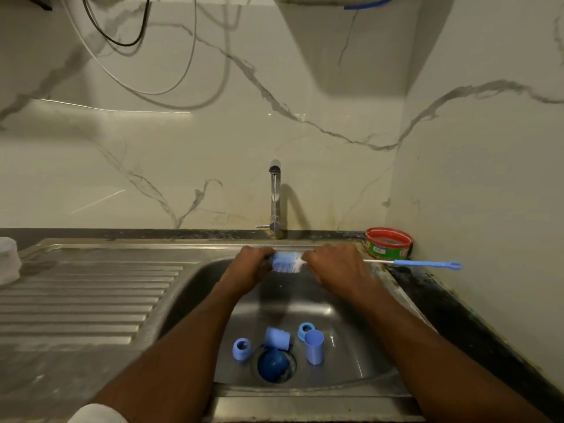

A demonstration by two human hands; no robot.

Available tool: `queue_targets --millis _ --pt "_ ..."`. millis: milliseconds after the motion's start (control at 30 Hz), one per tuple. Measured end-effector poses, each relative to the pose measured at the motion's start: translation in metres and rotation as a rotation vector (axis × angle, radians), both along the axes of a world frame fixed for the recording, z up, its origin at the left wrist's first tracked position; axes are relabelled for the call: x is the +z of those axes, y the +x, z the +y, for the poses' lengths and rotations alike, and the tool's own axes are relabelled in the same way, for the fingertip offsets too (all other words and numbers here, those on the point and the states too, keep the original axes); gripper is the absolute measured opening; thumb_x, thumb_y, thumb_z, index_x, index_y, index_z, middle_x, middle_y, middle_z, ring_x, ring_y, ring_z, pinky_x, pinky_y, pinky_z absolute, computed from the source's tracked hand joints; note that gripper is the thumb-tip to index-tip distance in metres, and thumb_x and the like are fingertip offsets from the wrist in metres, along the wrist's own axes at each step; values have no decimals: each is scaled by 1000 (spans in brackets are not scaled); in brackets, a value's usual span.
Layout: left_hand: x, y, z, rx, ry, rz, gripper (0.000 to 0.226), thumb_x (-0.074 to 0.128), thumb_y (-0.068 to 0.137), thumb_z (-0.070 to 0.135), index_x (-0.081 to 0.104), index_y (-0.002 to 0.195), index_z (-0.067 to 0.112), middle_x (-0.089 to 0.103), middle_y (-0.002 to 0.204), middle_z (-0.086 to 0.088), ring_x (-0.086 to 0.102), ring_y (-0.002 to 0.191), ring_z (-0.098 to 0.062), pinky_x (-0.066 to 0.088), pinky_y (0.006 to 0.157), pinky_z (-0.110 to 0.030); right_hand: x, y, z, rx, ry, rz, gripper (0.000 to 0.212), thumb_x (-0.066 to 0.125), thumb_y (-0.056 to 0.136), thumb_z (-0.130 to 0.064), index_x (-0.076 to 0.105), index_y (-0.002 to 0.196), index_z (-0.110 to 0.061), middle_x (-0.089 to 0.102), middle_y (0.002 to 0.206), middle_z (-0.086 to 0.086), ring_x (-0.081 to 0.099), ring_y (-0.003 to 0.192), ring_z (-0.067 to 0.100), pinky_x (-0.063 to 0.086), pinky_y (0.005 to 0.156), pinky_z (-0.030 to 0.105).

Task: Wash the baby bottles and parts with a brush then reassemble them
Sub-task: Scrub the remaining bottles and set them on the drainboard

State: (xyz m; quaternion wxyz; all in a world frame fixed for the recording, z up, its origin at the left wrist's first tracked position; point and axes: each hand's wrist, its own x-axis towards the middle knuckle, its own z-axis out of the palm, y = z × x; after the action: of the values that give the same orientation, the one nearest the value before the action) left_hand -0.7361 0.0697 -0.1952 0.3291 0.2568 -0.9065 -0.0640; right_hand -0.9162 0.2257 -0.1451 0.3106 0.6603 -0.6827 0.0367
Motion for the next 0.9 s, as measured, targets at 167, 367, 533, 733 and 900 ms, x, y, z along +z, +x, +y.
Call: queue_targets --millis 167,367,533,733,900 --pt "5 -5 3 -19 -116 49 19 75 90 18 73 109 17 75 104 -3 70 96 -15 56 87 -32 17 -9 9 -164 328 -1230 29 58 99 -42 67 85 -19 61 67 -5 51 53 8 43 49 23" --pt "-6 -11 5 -102 -85 15 32 70 94 21 65 126 16 71 121 -5 65 110 -15 48 96 -24 5 -26 13 -150 225 -994 35 59 98 -48 67 113 -17 77 92 -3 68 67 13 52 63 27" --pt "-3 -9 0 -90 45 110 35 65 98 15 61 132 14 69 125 -7 61 113 -10 46 97 -21 -8 -24 8 27 49 -302 59 66 84 -60 47 135 -36 59 128 -5 62 108 21 52 87 41" --pt "-5 -1 -3 -55 41 103 33 70 94 19 67 127 19 72 120 -2 65 110 -9 52 99 -27 -2 1 -3 -151 77 -322 25 61 93 -48 69 104 -27 72 92 -3 67 80 16 56 73 35" --pt "-4 -2 -3 -29 -87 45 28 71 93 18 70 121 19 75 113 -1 69 102 -11 49 90 -19 30 10 10 -312 400 -1542 20 62 99 -29 68 108 -12 62 54 -7 42 36 2 32 37 16"
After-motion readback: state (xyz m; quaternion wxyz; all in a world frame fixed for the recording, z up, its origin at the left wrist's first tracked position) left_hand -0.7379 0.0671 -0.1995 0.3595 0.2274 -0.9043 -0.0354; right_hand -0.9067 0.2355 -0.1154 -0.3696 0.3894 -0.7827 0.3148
